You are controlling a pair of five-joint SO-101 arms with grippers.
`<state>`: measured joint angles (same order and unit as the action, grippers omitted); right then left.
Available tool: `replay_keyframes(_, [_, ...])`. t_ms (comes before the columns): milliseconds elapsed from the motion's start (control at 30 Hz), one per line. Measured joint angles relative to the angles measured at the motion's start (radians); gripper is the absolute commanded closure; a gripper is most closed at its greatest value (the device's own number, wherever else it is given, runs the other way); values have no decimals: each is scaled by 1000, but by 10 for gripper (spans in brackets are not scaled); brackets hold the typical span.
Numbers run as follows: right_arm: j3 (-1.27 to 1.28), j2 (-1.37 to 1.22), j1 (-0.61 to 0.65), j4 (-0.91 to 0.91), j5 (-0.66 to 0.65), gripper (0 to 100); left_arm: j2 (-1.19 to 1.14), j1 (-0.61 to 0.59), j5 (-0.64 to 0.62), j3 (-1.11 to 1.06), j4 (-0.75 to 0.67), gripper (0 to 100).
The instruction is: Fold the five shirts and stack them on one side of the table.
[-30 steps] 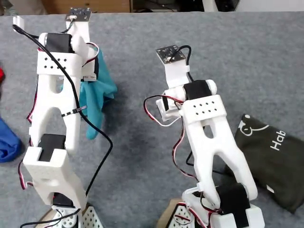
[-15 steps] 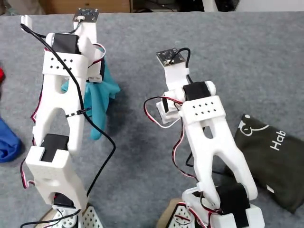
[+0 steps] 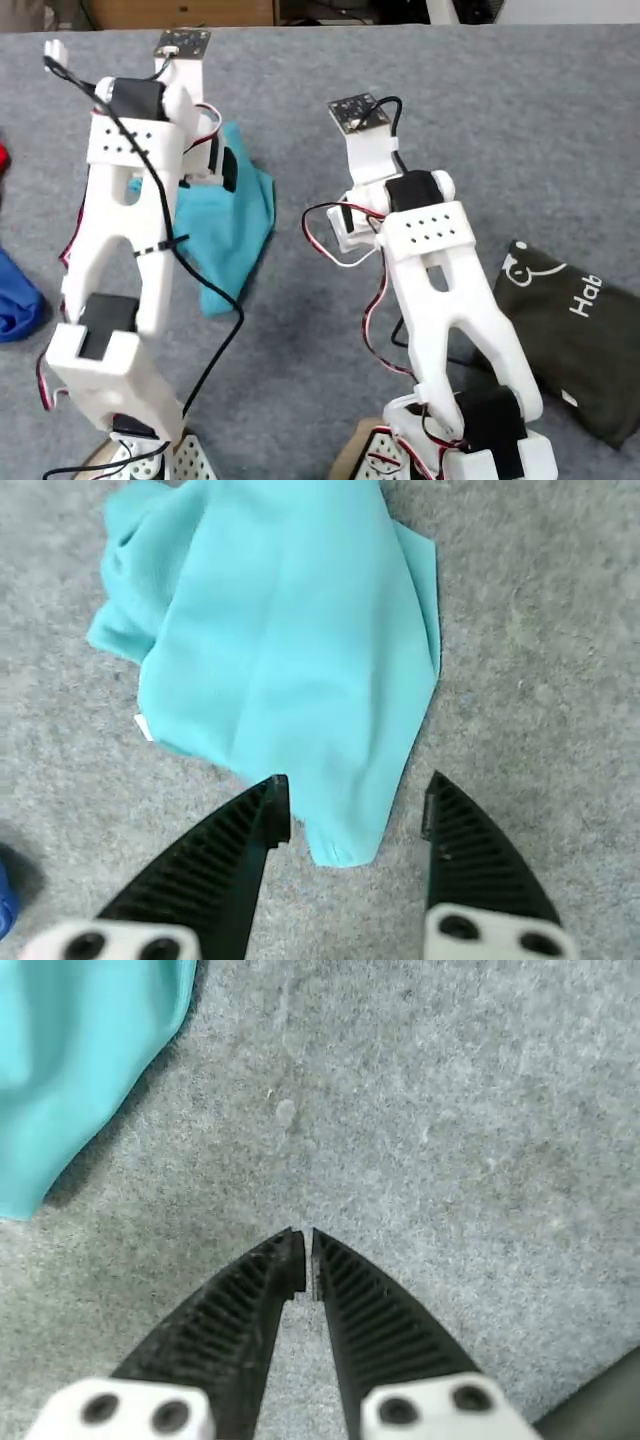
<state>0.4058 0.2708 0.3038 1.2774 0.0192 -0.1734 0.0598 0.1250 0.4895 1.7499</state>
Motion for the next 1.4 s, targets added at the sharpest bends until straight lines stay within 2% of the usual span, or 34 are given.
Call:
replay_keyframes(167, [3, 0, 0, 0, 0, 966, 132, -29, 2, -63, 0, 771])
replay_keyframes(267, [3, 0, 0, 3, 0, 966, 239, -112, 2, -104, 0, 772])
replay_keyframes(500, [-2, 0, 0, 78, 0, 966, 480, -483, 2, -295, -2, 771])
replay_keyframes(633, [-84, 0, 0, 97, 0, 965, 500, -703, 8, -416, -43, 772])
replay_keyframes(767, [-184, -9, 64, 78, 0, 964, 503, -864, 83, -519, -83, 774])
replay_keyframes(967, [-377, -192, 238, 49, -29, 951, 503, -976, 118, -609, -95, 775])
replay_keyframes(1200, [-680, -542, 344, 38, -29, 745, 503, -1060, 118, -623, -97, 775])
replay_keyframes(1400, [-922, -772, 411, 49, -29, 727, 503, -1096, 118, -629, -97, 775])
